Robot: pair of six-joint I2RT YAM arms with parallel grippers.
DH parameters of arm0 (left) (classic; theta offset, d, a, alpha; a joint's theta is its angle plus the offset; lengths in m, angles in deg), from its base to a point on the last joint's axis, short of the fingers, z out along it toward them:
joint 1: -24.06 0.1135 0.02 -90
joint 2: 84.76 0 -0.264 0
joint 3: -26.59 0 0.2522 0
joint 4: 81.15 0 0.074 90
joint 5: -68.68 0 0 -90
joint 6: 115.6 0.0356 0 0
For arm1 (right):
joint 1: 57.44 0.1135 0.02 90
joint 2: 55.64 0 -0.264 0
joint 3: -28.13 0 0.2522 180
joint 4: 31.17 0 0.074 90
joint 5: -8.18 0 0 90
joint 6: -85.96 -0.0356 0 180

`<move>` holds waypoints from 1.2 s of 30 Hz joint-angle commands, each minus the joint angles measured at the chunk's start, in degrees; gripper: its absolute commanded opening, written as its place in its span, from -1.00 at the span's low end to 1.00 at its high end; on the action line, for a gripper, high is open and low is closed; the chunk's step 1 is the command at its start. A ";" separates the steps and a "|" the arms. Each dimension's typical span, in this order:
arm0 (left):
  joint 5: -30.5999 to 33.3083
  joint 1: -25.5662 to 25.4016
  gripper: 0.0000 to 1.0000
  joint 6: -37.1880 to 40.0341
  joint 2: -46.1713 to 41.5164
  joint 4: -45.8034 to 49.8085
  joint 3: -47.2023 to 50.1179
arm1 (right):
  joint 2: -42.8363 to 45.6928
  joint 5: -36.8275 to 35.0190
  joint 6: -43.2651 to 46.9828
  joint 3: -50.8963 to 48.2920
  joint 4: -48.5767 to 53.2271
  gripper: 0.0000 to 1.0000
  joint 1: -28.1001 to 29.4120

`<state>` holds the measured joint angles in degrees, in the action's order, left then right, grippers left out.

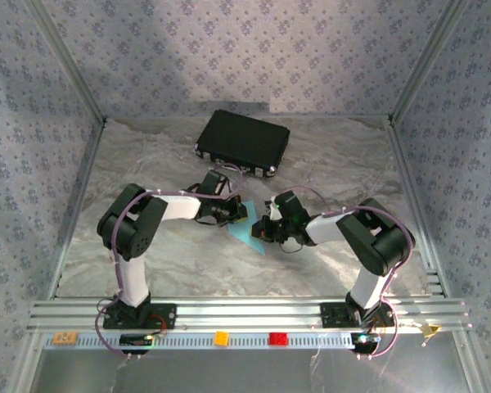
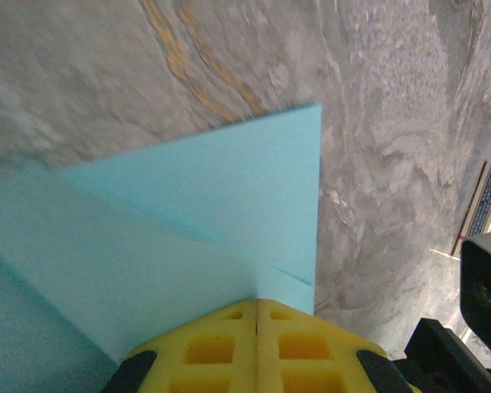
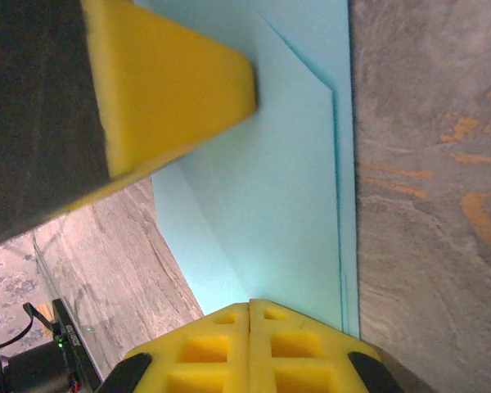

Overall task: Fold a paper plane with a square sheet of paper (pick it up from the middle)
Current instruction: Fourth fold the wing at the center of the table.

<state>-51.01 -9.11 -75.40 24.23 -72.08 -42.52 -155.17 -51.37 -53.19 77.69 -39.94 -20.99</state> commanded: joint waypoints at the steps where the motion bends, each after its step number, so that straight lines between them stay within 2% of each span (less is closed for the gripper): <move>1: 2.97 3.03 -0.96 2.76 1.90 0.95 -1.56 | -2.45 -2.23 0.15 -3.07 8.20 -1.00 -0.31; 8: 3.44 6.73 -0.96 3.95 3.55 2.89 -3.24 | -1.85 -2.08 0.23 -3.71 8.00 -1.00 -0.29; 19: 6.68 9.96 -1.00 5.00 4.92 11.41 -8.72 | -1.34 -1.36 0.87 -3.71 8.11 -1.00 -0.32; 25: 6.10 9.97 -0.98 4.87 1.78 11.70 -9.11 | -1.69 -1.10 1.08 -3.39 8.11 -1.00 -0.32; 30: 6.26 9.62 -0.88 4.66 -4.31 12.05 -8.65 | -1.81 -1.01 1.20 -2.88 8.20 -1.00 -0.45; 36: 4.00 6.25 -0.85 4.81 -7.83 10.68 -5.88 | -1.90 -1.11 1.08 -2.77 8.29 -1.00 -0.59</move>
<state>-45.55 -0.89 -71.64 18.00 -61.39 -50.22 -155.04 -50.88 -53.12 76.81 -41.25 -21.21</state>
